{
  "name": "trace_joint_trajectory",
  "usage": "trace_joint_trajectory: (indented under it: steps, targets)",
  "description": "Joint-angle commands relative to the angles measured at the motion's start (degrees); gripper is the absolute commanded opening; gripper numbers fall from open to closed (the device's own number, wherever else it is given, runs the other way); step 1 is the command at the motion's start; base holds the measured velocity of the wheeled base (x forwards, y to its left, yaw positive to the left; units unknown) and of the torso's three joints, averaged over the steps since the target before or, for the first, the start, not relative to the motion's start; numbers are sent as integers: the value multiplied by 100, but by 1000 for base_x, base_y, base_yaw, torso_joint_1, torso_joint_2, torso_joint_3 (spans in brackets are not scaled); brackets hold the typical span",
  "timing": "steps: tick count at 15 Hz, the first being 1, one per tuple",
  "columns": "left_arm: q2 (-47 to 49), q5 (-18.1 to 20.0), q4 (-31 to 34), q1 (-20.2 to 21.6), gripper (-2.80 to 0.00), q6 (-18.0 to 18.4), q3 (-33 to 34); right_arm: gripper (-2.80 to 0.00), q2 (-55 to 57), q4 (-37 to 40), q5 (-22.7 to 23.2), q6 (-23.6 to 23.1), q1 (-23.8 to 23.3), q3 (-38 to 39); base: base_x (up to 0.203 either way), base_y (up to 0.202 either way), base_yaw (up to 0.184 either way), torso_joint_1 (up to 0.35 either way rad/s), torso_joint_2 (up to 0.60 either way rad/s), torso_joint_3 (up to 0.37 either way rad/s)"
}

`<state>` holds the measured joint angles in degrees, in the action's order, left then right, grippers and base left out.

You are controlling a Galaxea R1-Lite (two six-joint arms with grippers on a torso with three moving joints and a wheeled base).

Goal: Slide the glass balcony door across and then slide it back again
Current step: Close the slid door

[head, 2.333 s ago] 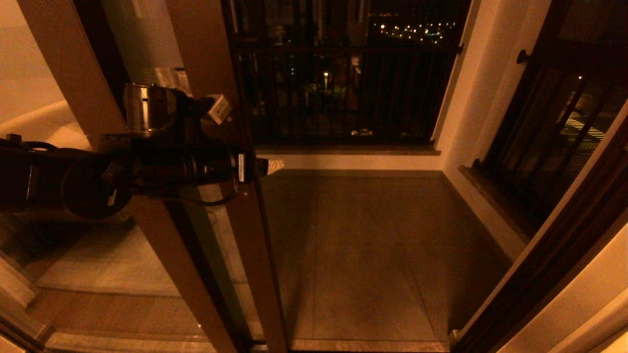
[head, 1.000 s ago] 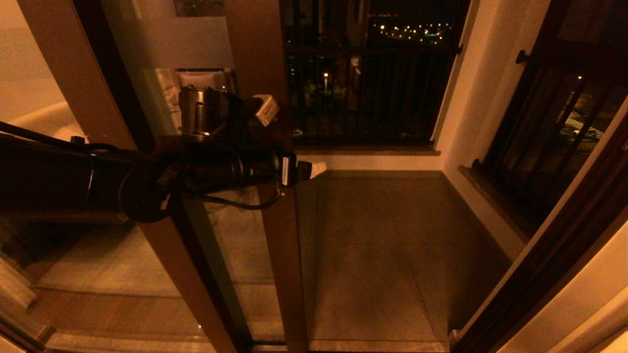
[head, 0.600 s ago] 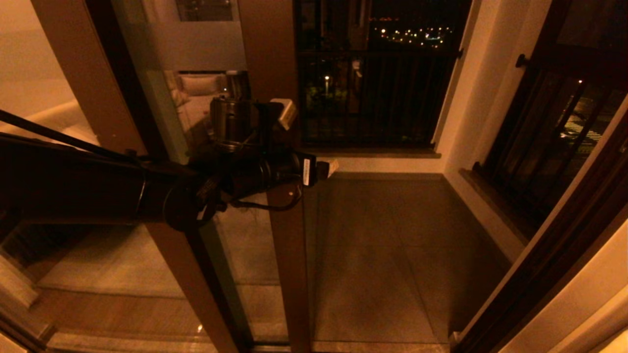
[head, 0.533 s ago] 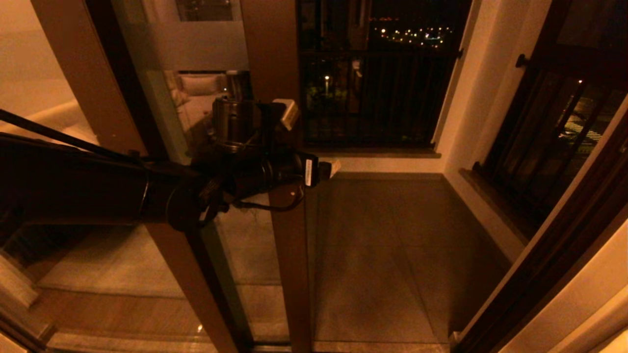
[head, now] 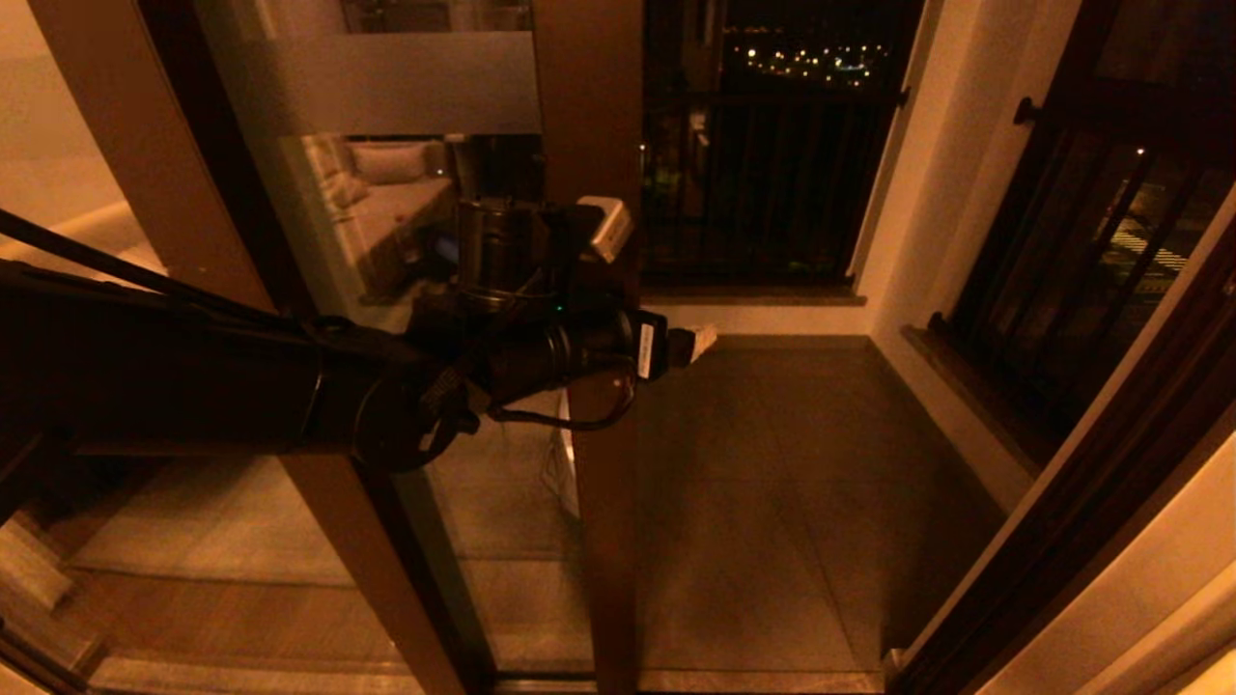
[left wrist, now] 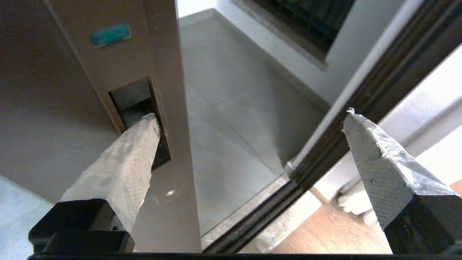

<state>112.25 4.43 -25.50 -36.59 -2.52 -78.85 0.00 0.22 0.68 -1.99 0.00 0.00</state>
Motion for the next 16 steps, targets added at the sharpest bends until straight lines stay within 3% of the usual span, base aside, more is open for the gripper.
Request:
trace_joint_trajectory:
  steps: [1,16]
  targets:
    - [-94,-65,123,-45,0,-21,1,-280,4,4,2,-3,0,0,0,0,0,0,0,0]
    - [219,-67,388,-322,0,-29,-412,-280,0,4,2,-3,0,0,0,0,0,0,0,0]
